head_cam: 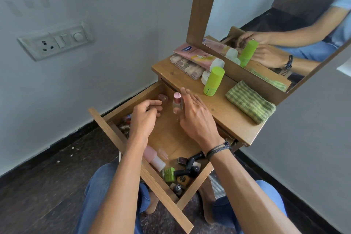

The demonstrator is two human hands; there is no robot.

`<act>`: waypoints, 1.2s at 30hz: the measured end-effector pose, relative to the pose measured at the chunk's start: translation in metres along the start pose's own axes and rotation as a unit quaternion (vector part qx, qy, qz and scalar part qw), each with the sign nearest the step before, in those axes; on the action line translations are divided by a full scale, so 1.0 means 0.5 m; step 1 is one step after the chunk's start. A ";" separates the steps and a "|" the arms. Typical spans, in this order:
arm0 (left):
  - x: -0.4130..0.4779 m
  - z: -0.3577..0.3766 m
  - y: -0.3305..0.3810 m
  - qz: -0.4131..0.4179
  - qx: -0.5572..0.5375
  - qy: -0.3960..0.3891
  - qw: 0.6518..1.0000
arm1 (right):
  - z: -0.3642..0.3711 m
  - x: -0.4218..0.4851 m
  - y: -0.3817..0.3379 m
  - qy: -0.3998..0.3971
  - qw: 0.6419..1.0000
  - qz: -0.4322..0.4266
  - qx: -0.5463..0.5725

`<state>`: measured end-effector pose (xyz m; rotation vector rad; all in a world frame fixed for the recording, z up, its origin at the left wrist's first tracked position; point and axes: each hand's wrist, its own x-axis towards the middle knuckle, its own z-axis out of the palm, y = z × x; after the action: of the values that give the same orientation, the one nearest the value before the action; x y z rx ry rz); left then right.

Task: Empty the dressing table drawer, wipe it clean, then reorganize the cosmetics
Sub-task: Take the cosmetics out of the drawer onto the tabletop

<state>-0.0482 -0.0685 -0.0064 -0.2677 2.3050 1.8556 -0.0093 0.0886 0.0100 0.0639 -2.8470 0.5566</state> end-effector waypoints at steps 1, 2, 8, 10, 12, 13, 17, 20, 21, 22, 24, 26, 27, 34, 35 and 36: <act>0.000 0.000 -0.001 0.000 0.001 -0.002 1.000 | -0.003 0.007 -0.004 -0.008 1.000 0.011 0.016; 0.000 0.000 -0.001 0.001 0.002 -0.004 1.000 | -0.008 0.015 -0.008 -0.012 0.999 0.028 0.036; 0.001 0.000 -0.001 -0.001 -0.003 -0.004 1.000 | -0.052 0.084 -0.026 0.026 0.980 0.129 0.152; 0.002 -0.001 0.002 -0.012 -0.016 -0.005 1.000 | -0.063 0.107 -0.030 0.039 0.978 0.148 0.143; 0.000 -0.002 0.005 -0.018 -0.023 -0.003 1.000 | -0.069 0.130 -0.030 0.050 0.977 0.164 0.128; -0.001 -0.002 0.005 -0.020 -0.024 -0.004 1.000 | -0.070 0.140 -0.029 0.056 0.976 0.170 0.122; -0.001 0.000 0.005 -0.023 -0.022 -0.011 0.999 | -0.068 0.165 -0.026 0.072 0.973 0.189 0.111; 0.001 0.000 0.002 -0.020 -0.013 -0.014 1.000 | -0.060 0.173 -0.026 0.071 0.967 0.207 0.130; 0.001 0.000 0.001 -0.020 -0.011 -0.015 1.000 | -0.059 0.176 -0.026 0.072 0.966 0.208 0.133; 0.001 0.000 0.000 -0.020 -0.008 -0.016 1.000 | -0.059 0.179 -0.026 0.072 0.967 0.206 0.134; 0.002 -0.001 0.000 -0.019 -0.004 -0.020 1.000 | -0.059 0.187 -0.023 0.072 0.967 0.204 0.136; 0.002 -0.001 0.002 -0.021 0.003 -0.025 0.999 | -0.058 0.192 -0.020 0.069 0.966 0.207 0.140; 0.001 -0.001 0.003 -0.021 0.006 -0.028 0.999 | -0.056 0.194 -0.018 0.068 0.965 0.210 0.140; 0.003 0.003 0.002 -0.018 0.021 -0.035 0.999 | -0.043 0.165 -0.028 0.102 0.967 0.211 0.100; 0.003 0.003 0.001 -0.018 0.023 -0.034 0.999 | -0.039 0.154 -0.034 0.108 0.966 0.214 0.096; 0.004 0.004 0.001 -0.017 0.024 -0.031 0.999 | -0.034 0.141 -0.042 0.117 0.965 0.217 0.094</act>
<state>-0.0503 -0.0666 -0.0071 -0.2366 2.2857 1.7641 -0.0722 0.0757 0.0502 -0.5663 -2.5704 0.8570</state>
